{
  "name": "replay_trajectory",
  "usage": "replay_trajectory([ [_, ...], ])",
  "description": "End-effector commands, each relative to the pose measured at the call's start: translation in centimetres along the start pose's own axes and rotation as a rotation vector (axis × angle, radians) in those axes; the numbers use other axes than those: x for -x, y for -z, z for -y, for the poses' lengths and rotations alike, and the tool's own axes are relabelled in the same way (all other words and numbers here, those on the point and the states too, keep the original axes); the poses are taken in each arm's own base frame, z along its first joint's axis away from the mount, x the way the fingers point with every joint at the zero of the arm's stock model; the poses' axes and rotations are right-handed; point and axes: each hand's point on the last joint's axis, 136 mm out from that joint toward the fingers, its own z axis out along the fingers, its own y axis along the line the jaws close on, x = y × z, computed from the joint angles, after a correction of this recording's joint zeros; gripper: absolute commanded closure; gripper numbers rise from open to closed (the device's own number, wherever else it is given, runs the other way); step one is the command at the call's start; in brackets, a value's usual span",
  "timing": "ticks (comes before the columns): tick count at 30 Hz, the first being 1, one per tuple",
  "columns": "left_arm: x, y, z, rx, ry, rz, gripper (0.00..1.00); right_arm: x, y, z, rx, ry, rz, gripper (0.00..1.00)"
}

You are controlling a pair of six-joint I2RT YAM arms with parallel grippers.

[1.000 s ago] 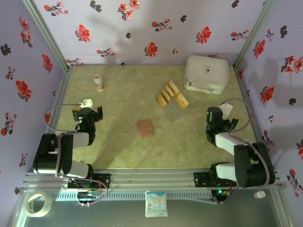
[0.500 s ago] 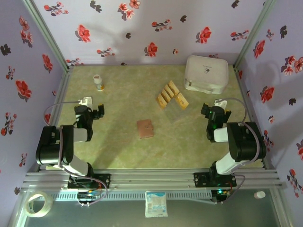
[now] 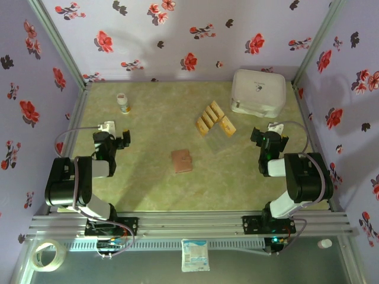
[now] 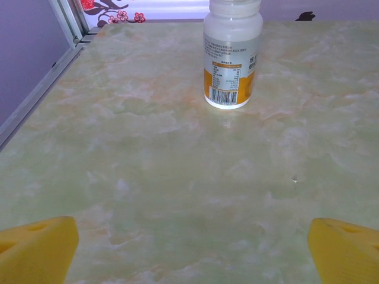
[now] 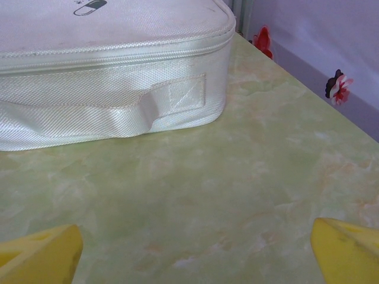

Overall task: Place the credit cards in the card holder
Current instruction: Reset both arms

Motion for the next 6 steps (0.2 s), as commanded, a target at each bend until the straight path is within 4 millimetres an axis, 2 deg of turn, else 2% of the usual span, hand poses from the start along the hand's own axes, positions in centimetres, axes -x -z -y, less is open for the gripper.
replay_trajectory([
  [1, 0.81, -0.11, -0.15, 0.020, 0.003, 0.029, 0.00, 0.48, -0.38, 0.07, 0.009, -0.021, 0.001, 0.01],
  [6, 0.76, -0.05, -0.14, 0.020, 0.004, 0.030, 0.00, 0.59, 0.06, 0.03, 0.020, -0.018, 0.016, 0.01],
])
